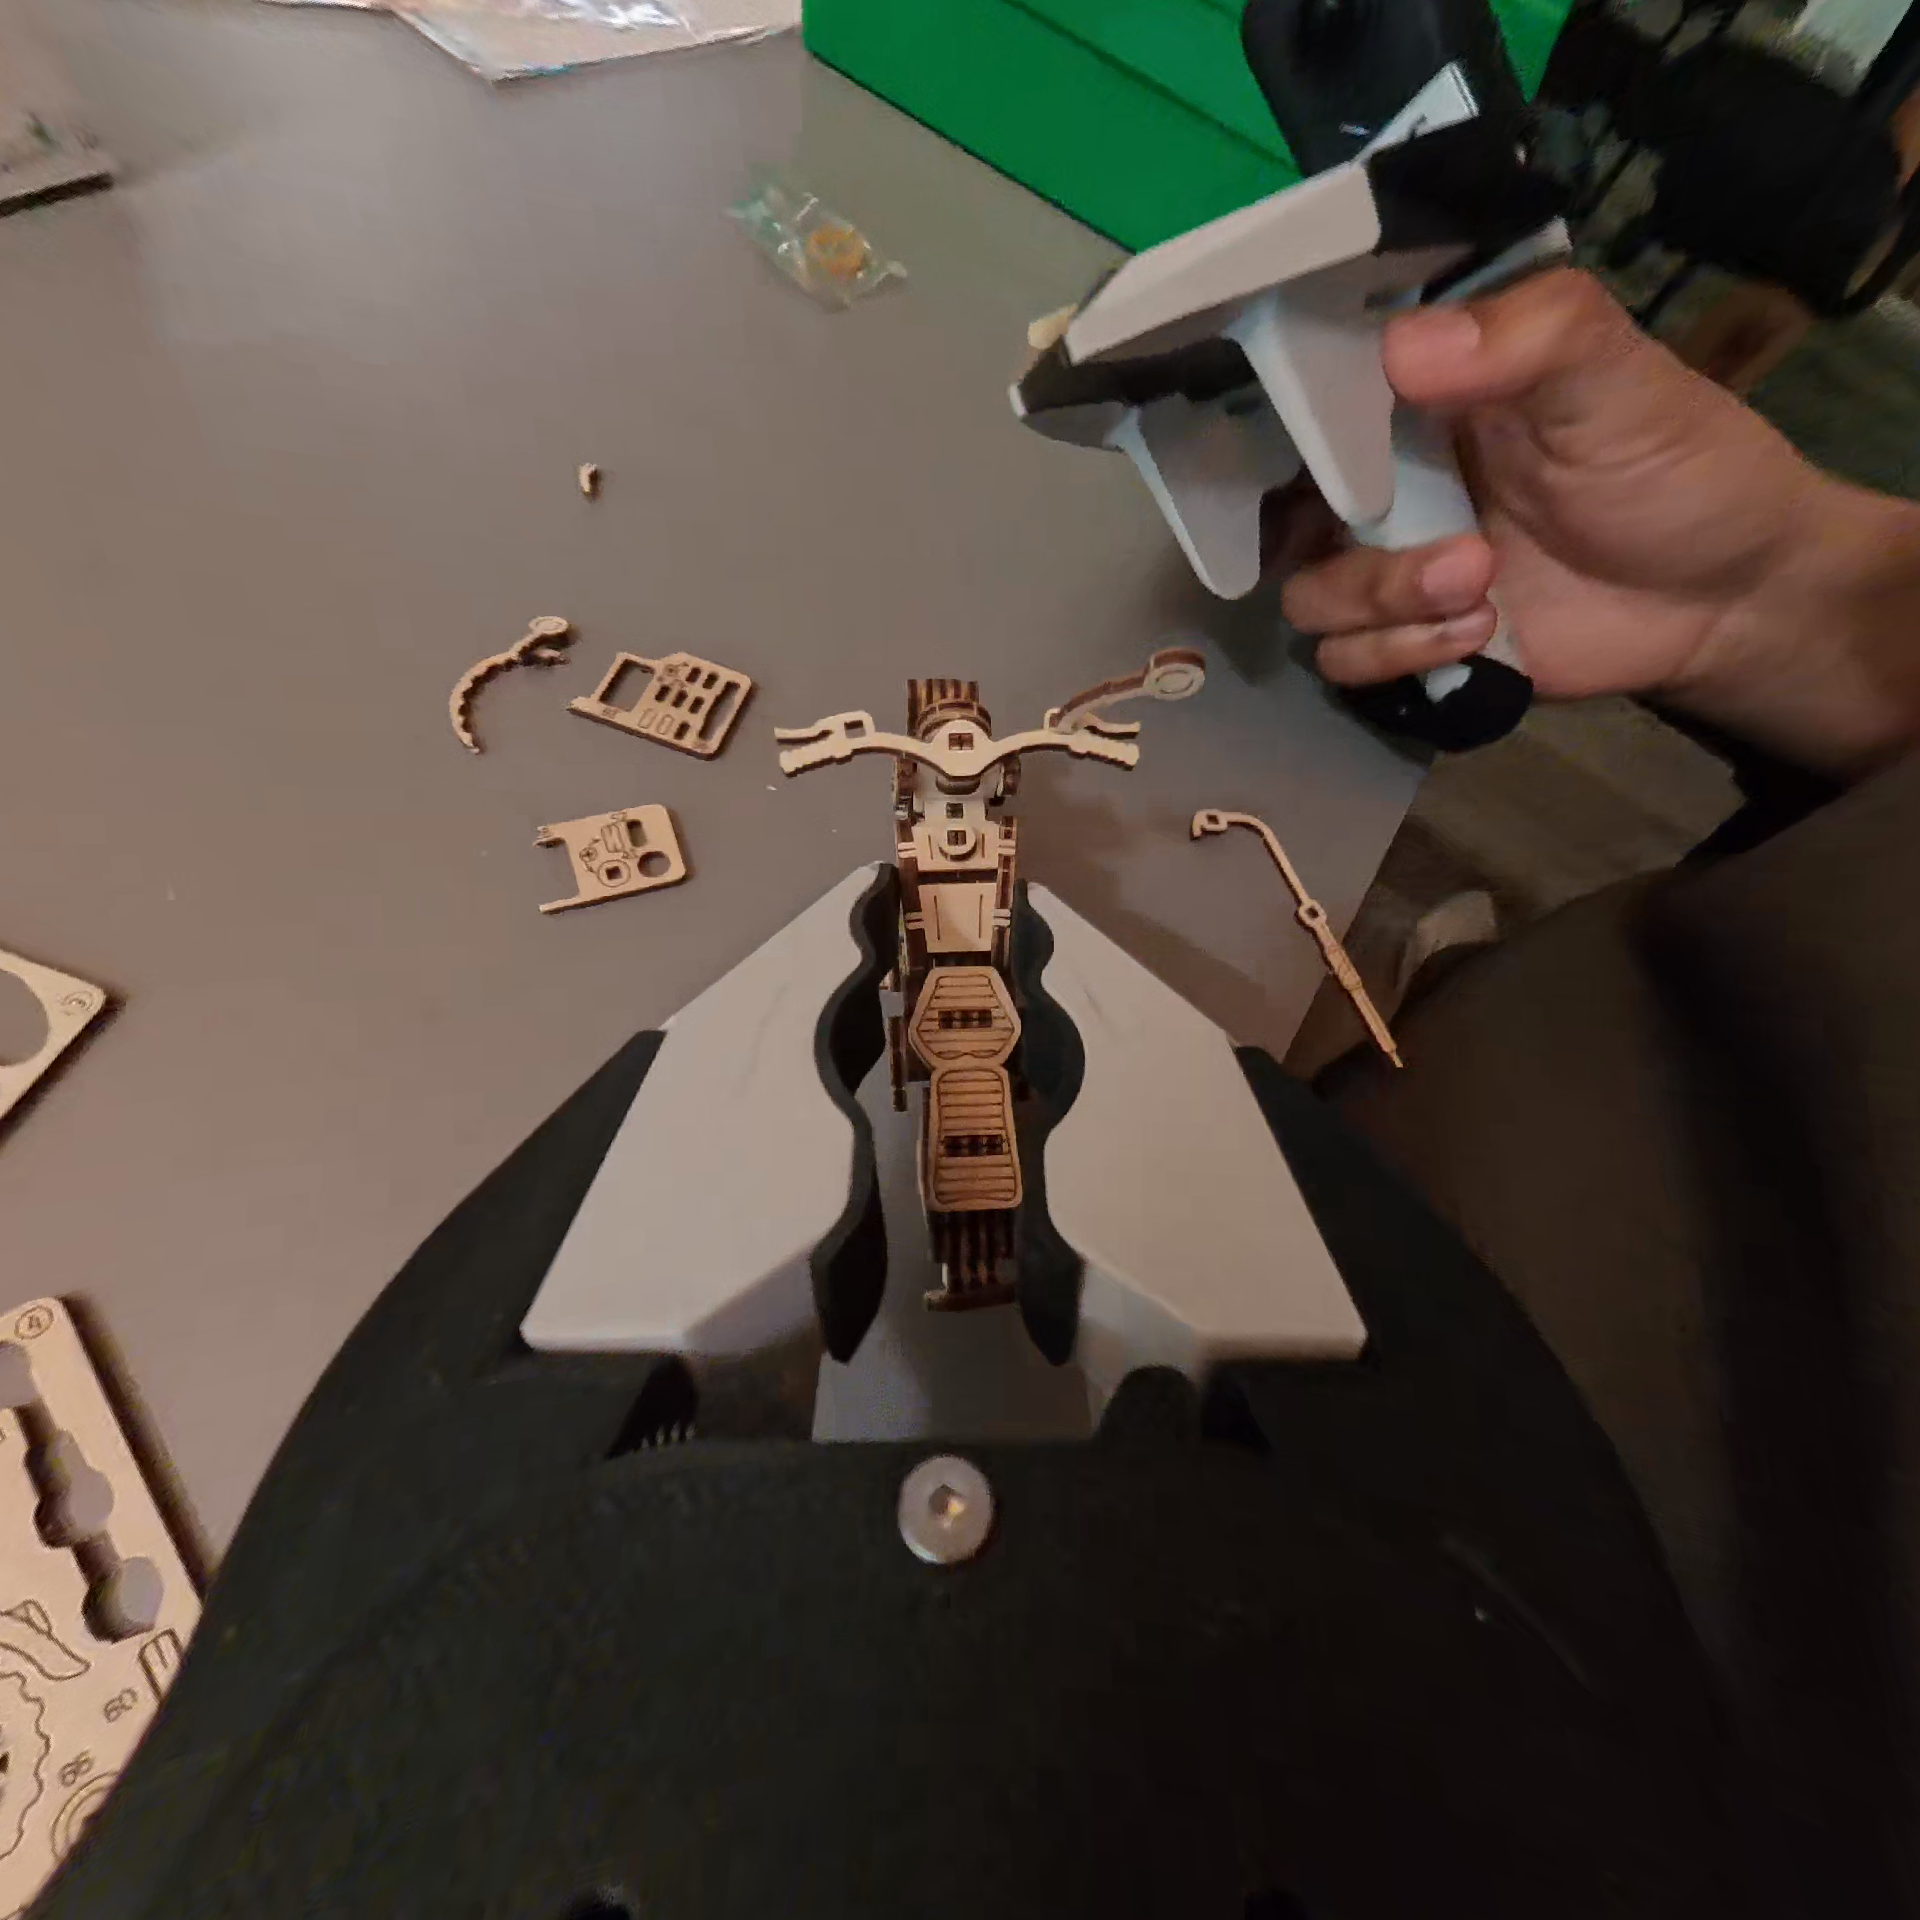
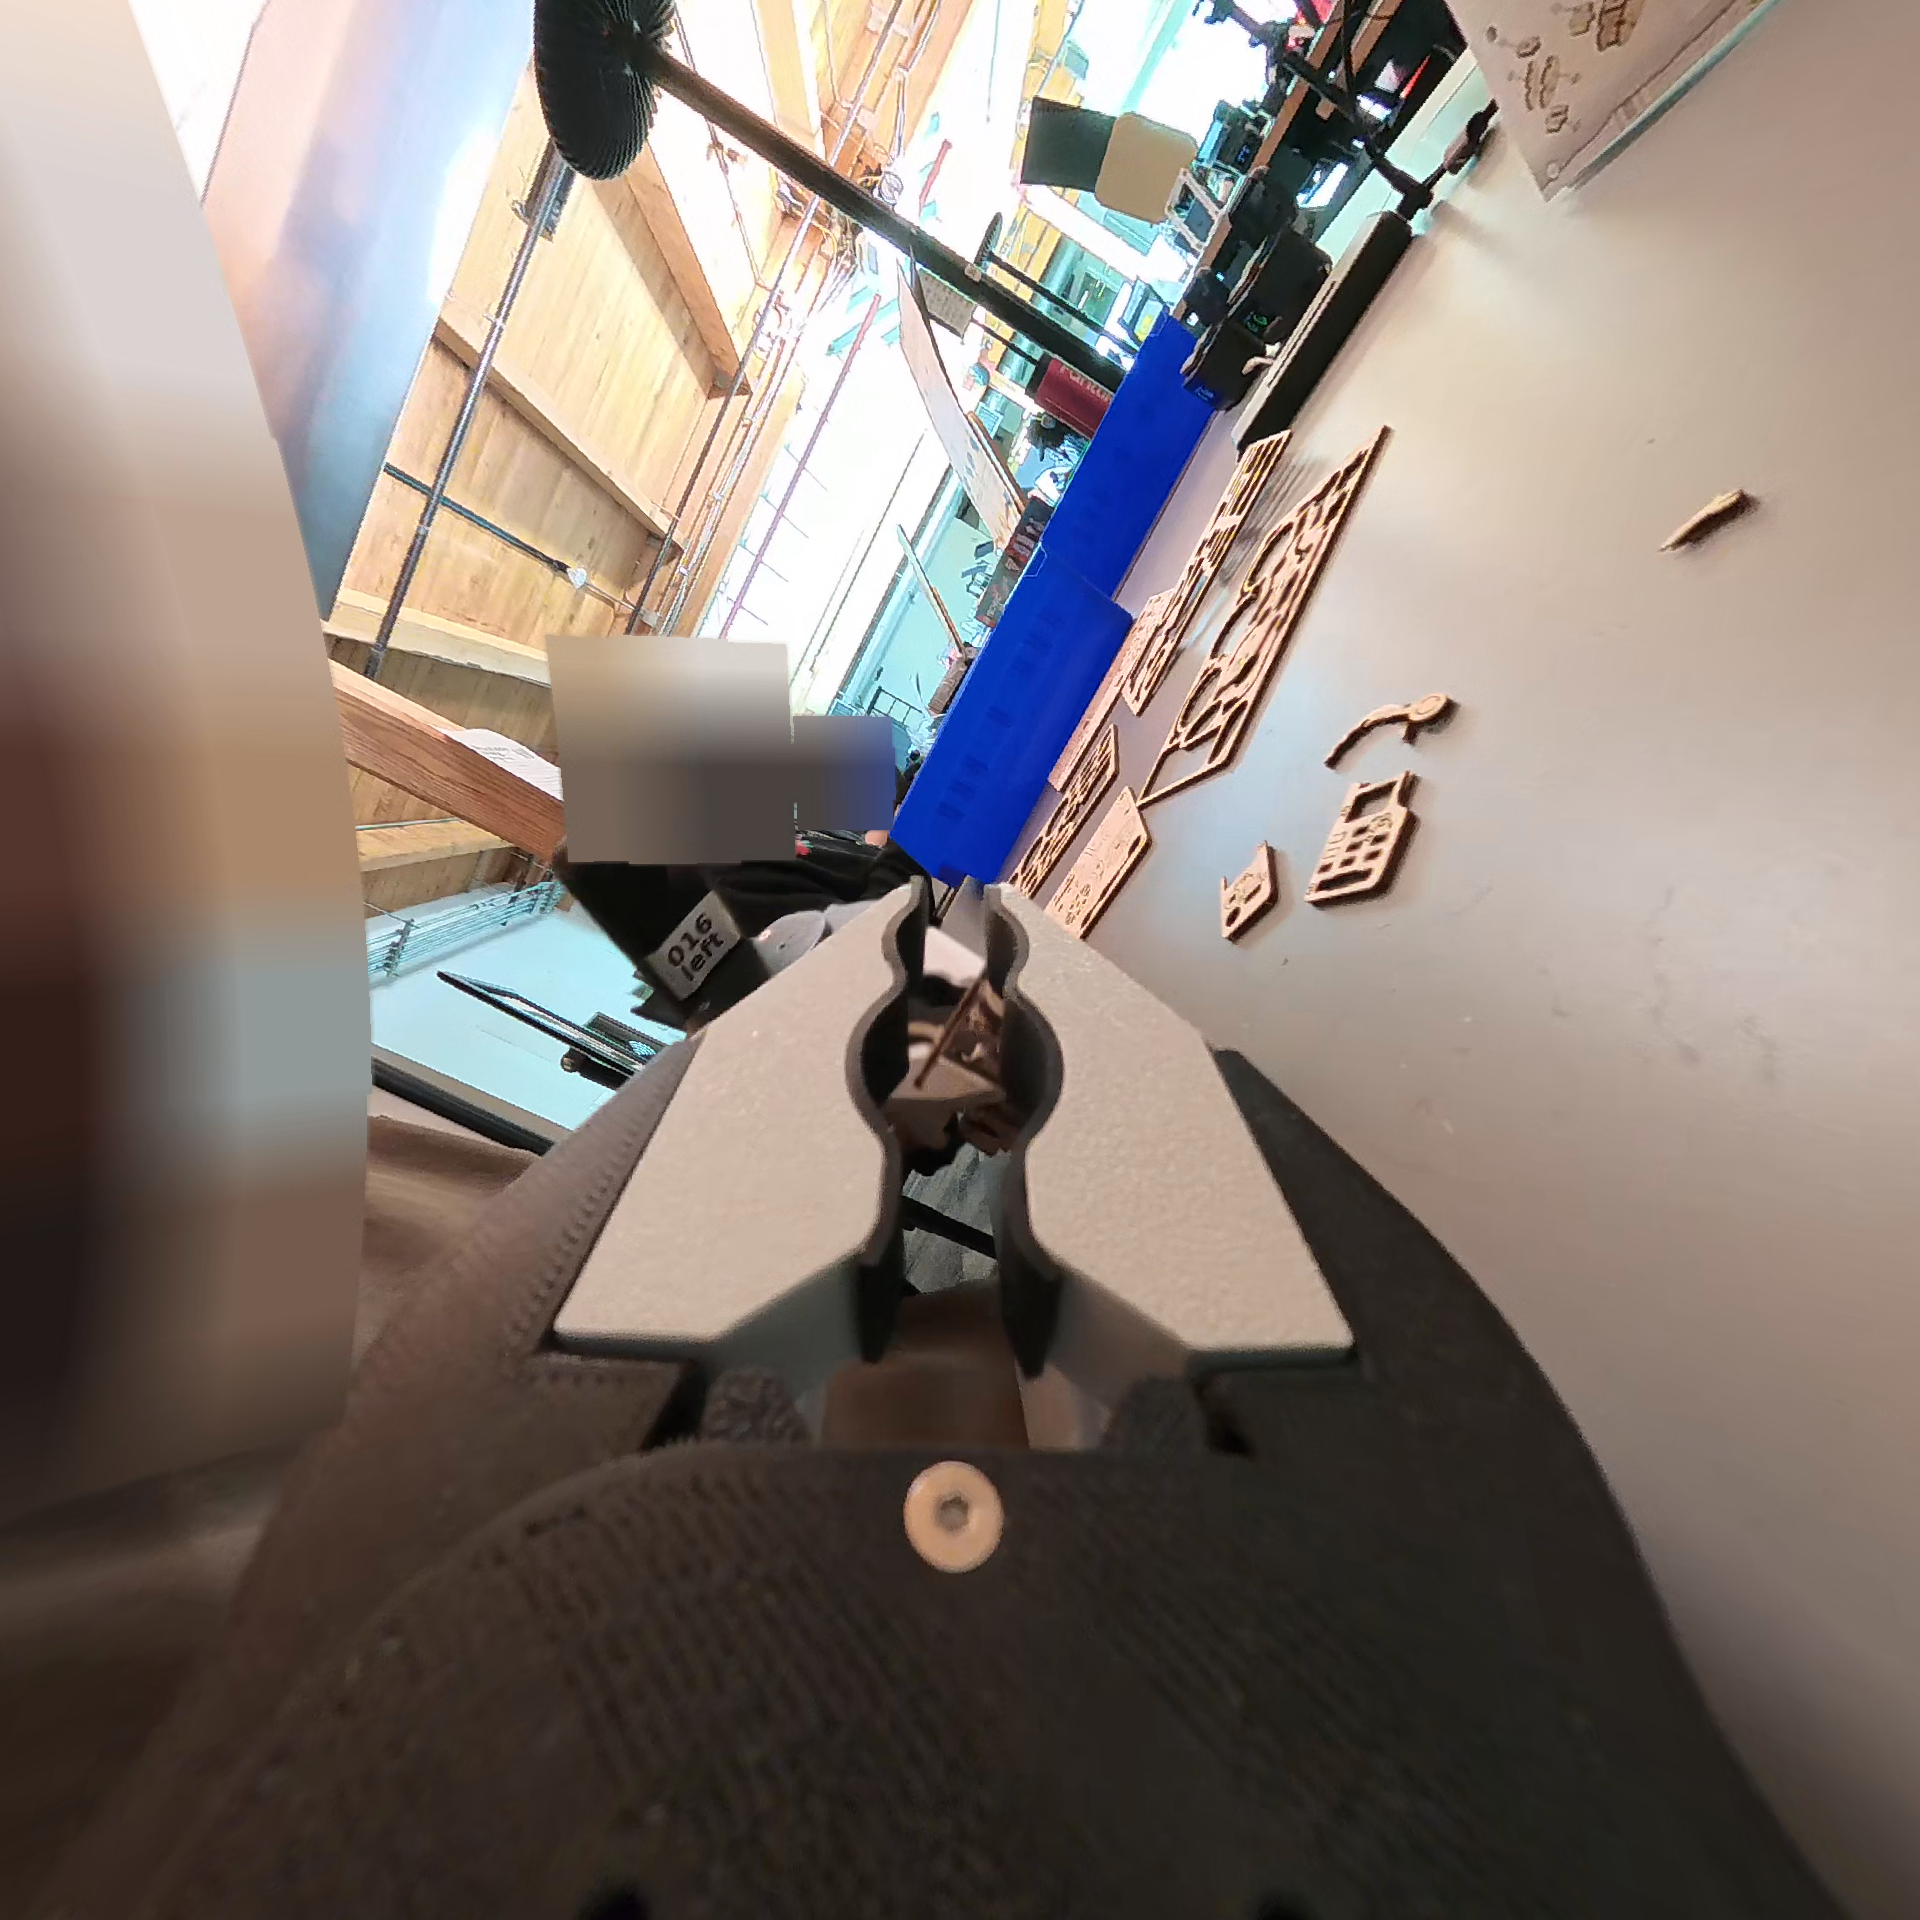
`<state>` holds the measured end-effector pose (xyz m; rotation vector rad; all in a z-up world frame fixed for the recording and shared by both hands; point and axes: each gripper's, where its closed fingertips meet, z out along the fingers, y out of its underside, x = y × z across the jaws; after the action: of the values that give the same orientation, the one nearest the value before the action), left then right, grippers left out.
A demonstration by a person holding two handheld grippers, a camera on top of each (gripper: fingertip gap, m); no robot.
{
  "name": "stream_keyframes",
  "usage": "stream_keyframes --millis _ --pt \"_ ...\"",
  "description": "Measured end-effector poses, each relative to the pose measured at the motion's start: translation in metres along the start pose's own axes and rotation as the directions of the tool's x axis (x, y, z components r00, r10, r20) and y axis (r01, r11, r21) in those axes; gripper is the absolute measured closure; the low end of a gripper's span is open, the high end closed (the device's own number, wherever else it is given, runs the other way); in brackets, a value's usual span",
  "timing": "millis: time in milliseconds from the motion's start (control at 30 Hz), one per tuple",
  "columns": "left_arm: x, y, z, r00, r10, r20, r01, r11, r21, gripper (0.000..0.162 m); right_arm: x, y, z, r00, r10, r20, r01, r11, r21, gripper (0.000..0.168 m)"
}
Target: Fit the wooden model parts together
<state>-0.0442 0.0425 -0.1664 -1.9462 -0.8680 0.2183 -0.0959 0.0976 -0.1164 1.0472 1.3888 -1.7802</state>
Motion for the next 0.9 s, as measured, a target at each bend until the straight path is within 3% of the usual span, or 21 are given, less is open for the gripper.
stream_keyframes --millis 533,900 --pt "0.0036 0.0057 0.0032 0.999 0.041 0.031 -0.04 0.999 -0.032 0.143 0.0001 -0.0021 -0.0016 1.0 0.018 0.009 -0.018 1.0 0.013 0.161" --pt "0.0012 0.0093 0.0019 0.998 0.04 0.045 -0.038 0.998 -0.044 0.132 -0.0003 -0.0013 -0.001 1.0 0.019 0.011 -0.019 1.0 0.011 0.161"
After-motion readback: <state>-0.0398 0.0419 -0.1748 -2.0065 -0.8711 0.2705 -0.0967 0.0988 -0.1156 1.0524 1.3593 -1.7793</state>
